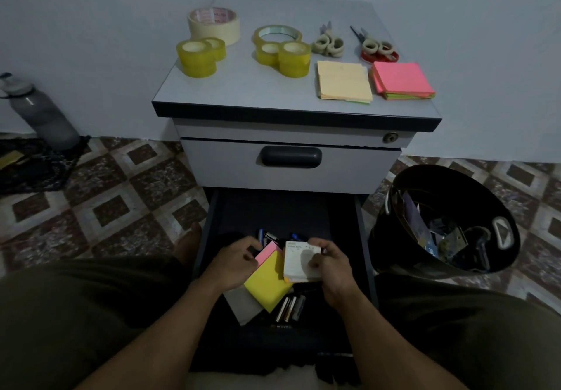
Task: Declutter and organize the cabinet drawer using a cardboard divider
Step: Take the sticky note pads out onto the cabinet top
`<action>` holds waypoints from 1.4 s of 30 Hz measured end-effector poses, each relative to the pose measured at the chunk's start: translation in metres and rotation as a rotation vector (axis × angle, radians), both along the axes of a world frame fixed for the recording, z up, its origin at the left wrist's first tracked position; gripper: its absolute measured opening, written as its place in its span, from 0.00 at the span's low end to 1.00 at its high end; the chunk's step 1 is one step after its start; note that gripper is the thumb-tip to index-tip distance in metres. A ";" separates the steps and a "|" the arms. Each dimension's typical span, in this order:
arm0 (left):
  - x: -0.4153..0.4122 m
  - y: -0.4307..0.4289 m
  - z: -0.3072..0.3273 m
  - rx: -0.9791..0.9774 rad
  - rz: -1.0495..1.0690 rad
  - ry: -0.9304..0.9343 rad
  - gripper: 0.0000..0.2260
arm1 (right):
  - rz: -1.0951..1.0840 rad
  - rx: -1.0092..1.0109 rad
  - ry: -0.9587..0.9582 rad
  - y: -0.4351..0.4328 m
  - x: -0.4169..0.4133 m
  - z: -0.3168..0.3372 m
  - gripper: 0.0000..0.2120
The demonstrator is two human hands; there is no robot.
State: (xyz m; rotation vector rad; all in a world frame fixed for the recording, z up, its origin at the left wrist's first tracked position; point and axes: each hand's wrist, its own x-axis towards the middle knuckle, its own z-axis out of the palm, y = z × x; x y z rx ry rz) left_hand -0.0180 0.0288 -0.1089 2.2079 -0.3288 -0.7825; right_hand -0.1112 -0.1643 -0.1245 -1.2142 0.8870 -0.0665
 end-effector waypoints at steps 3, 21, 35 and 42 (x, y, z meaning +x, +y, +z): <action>-0.005 -0.002 -0.004 0.052 -0.090 -0.105 0.15 | -0.004 0.007 0.024 0.003 -0.005 -0.002 0.17; -0.013 0.020 0.003 0.006 0.128 0.147 0.20 | -0.007 0.056 0.001 0.011 -0.005 0.007 0.19; -0.031 0.015 0.003 0.279 0.082 0.019 0.35 | -0.003 0.093 0.004 0.012 -0.006 0.008 0.20; -0.030 0.016 0.002 0.010 0.230 0.015 0.26 | 0.016 0.082 0.013 0.013 -0.006 0.007 0.19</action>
